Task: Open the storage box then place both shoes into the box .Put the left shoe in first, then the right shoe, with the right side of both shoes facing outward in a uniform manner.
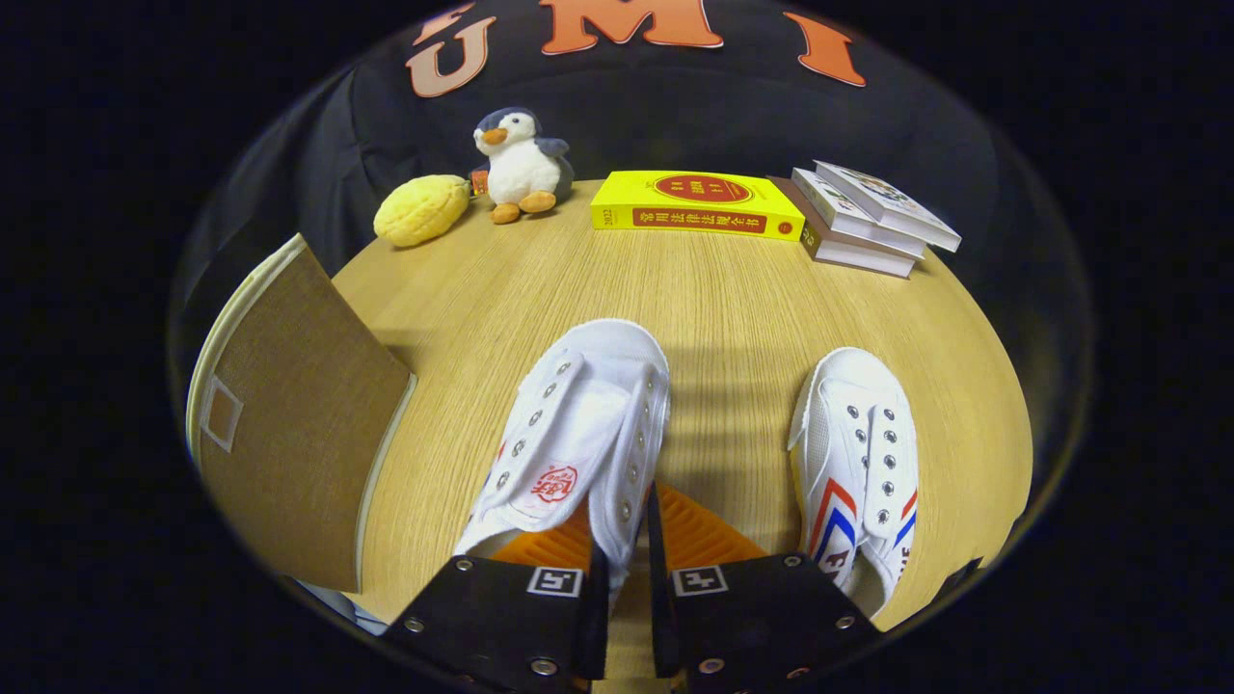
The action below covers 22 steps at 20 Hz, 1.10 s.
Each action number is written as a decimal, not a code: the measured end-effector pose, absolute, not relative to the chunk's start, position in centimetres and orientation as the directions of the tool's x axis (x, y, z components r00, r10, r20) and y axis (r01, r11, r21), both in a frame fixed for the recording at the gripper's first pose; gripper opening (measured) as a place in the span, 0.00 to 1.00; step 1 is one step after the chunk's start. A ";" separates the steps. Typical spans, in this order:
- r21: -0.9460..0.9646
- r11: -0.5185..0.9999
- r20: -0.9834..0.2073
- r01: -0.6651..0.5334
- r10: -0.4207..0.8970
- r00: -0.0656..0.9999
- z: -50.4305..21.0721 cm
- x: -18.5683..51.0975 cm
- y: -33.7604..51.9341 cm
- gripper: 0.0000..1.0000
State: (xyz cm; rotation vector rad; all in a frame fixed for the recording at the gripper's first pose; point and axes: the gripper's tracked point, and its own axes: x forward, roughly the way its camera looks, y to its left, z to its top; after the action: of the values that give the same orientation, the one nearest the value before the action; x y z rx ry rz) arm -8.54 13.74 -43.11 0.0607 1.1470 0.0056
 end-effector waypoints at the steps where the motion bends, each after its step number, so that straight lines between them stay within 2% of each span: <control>1: 0.052 0.998 -0.914 0.046 0.029 0.406 -43.1 -8.5 13.7 0.17; 4: 0.108 0.984 -0.924 0.145 0.046 0.380 -42.9 -8.4 13.8 0.03; 6: 0.157 0.958 -0.925 0.240 0.058 0.375 -41.8 -8.0 13.9 0.01; 7: 0.158 0.956 -0.922 0.246 0.053 0.385 -41.3 -7.6 13.7 0.01; 15: 0.263 0.930 -0.860 0.257 0.105 0.499 -32.4 -5.2 16.5 0.01; 18: 0.263 0.943 -0.835 0.204 0.116 0.538 -28.4 -4.0 18.3 0.01; 22: 0.308 0.941 -0.825 0.137 0.193 0.531 -24.8 -3.7 23.3 0.01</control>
State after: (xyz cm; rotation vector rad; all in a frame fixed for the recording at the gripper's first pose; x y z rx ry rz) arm -3.71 23.27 -24.85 0.3582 1.0170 0.0339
